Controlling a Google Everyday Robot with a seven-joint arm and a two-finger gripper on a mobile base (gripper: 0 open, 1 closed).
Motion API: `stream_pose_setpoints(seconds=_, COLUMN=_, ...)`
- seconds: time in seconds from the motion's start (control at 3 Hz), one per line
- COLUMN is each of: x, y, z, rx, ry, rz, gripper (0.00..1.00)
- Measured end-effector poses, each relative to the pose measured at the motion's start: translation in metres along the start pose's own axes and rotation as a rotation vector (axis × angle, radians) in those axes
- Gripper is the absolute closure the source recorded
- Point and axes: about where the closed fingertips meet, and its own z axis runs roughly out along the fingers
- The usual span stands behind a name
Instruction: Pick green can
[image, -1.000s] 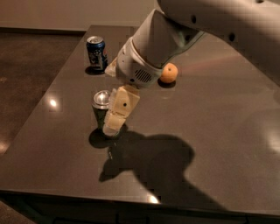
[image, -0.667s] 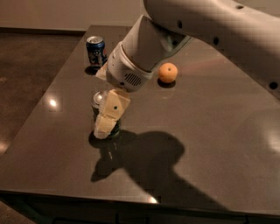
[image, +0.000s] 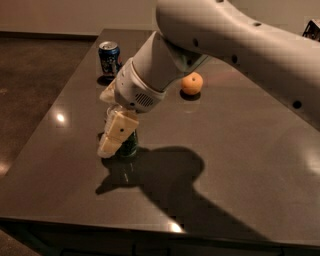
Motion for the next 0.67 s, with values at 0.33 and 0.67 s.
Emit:
stream_pose_setpoints(seconds=0.33, x=0.004, y=-0.0057, z=-0.0007, rx=0.009, ry=-0.021, rz=0.004, gripper=0.41)
stream_pose_setpoints(seconds=0.67, x=0.004, y=-0.0083, z=-0.0057, rx=0.016, ry=-0.034, rz=-0.009, gripper=0.65)
